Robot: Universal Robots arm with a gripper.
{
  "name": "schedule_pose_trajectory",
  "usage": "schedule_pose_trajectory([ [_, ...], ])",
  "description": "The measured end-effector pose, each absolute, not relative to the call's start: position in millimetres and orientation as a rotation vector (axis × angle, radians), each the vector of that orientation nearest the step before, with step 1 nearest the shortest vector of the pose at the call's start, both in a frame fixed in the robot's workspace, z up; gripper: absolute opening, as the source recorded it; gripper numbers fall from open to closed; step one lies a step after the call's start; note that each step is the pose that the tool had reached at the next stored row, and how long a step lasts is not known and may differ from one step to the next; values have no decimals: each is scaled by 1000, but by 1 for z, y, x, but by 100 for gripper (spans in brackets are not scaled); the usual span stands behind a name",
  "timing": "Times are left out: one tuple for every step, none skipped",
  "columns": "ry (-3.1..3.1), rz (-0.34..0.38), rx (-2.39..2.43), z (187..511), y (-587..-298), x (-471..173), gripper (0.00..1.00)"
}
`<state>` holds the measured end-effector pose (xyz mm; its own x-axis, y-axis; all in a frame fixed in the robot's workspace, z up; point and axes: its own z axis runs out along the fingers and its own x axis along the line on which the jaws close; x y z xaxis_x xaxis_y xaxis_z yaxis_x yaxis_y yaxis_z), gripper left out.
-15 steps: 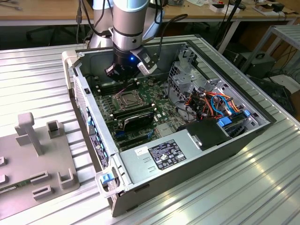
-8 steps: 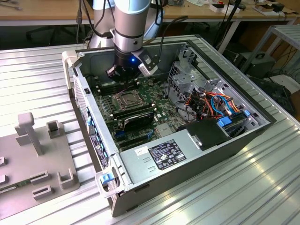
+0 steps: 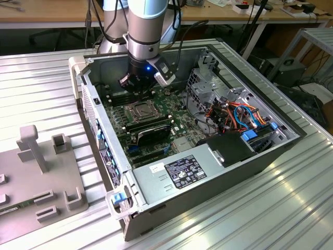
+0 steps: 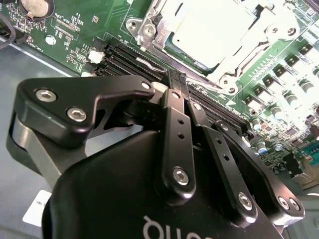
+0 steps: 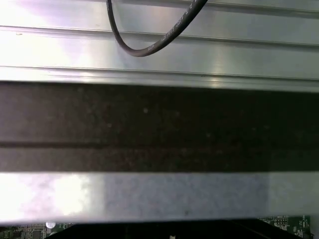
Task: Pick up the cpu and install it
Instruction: 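Install the first cpu locking lever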
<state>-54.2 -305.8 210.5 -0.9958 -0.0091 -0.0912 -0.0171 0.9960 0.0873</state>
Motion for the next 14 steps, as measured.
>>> schedule_pose_trajectory([
  [3048, 134, -20, 210, -306, -54, 11],
  [3048, 134, -20, 210, -306, -54, 11],
  [3048, 134, -20, 210, -306, -54, 11],
  [3048, 135, -20, 210, -306, -54, 11],
  [3048, 134, -20, 210, -306, -54, 11],
  [3047, 135, -20, 210, -306, -54, 11],
  [3047, 135, -20, 209, -306, -54, 11],
  [3047, 135, -20, 209, -306, -54, 11],
  [3048, 134, -20, 208, -306, -54, 11],
  [3048, 134, -20, 208, -306, -54, 11],
  [3048, 134, -20, 207, -306, -54, 11],
  [3048, 134, -20, 206, -306, -54, 11],
  [3048, 134, -20, 206, -306, -54, 11],
  [3048, 133, -20, 205, -306, -54, 11],
])
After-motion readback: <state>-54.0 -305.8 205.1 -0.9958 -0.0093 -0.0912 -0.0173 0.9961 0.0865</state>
